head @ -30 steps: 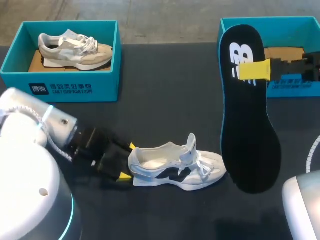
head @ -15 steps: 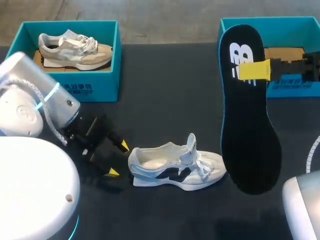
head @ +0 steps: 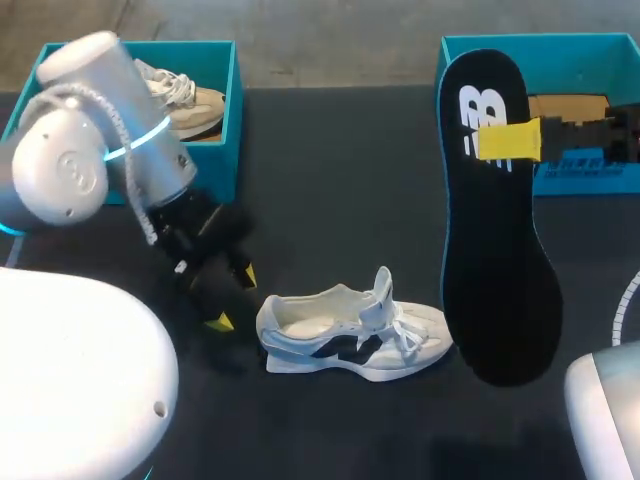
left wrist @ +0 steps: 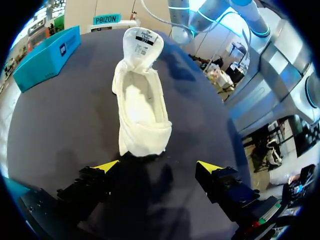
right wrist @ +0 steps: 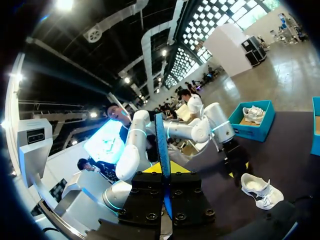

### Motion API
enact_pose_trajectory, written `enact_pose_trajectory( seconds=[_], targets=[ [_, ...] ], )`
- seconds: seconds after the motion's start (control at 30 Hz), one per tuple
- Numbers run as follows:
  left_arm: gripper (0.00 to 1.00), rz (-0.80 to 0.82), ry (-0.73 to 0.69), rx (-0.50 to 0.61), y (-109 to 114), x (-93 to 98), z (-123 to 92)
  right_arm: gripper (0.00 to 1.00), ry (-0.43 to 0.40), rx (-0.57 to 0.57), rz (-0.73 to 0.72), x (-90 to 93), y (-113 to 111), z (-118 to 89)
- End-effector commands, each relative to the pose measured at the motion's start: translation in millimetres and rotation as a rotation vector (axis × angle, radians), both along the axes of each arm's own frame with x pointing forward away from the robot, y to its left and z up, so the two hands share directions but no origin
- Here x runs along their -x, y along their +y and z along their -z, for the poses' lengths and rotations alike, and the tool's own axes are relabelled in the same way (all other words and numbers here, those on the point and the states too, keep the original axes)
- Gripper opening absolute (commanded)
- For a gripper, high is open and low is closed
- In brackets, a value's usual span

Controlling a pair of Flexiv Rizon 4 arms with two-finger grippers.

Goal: Take the shoe out of the shoebox, open the shoe tongue, remove and reinsert the insole, then place the shoe into the shoebox

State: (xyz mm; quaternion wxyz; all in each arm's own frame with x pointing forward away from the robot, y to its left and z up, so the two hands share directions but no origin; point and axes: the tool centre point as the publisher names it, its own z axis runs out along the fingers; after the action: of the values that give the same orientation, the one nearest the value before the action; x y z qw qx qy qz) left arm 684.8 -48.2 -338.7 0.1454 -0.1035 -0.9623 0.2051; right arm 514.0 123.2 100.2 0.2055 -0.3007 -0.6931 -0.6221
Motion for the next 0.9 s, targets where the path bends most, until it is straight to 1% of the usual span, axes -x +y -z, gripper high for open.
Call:
enact_pose_trajectory(
  seconds=[0.03, 0.17, 0.3, 0.6, 0.77, 0.9],
  targets=[
    [1.00, 0.058, -0.099, -0.203, -7, -3.0, -7, 0.00, -0.047, -0.213, 0.205, 10.6, 13, 0],
    [1.00, 0.062, -0.135, -0.212, -17, -2.9, -9, 0.00, -0.047, -0.213, 0.205, 10.6, 13, 0],
    [1.00, 0.062, -0.136, -0.214, -23, 0.8, -8, 0.00, -0.047, -0.213, 0.205, 10.6, 13, 0],
    [1.00, 0.055, -0.150, -0.216, -25, 3.6, -9, 0.00, -0.047, -0.213, 0.205, 10.6, 13, 0],
    [1.00, 0.063, -0.172, -0.203, -30, 2.6, -17, 0.00, -0.047, -0.213, 0.205, 10.6, 13, 0],
    [1.00, 0.063, -0.197, -0.193, -35, -5.3, -27, 0.00, -0.047, -0.213, 0.205, 10.6, 13, 0]
  ],
)
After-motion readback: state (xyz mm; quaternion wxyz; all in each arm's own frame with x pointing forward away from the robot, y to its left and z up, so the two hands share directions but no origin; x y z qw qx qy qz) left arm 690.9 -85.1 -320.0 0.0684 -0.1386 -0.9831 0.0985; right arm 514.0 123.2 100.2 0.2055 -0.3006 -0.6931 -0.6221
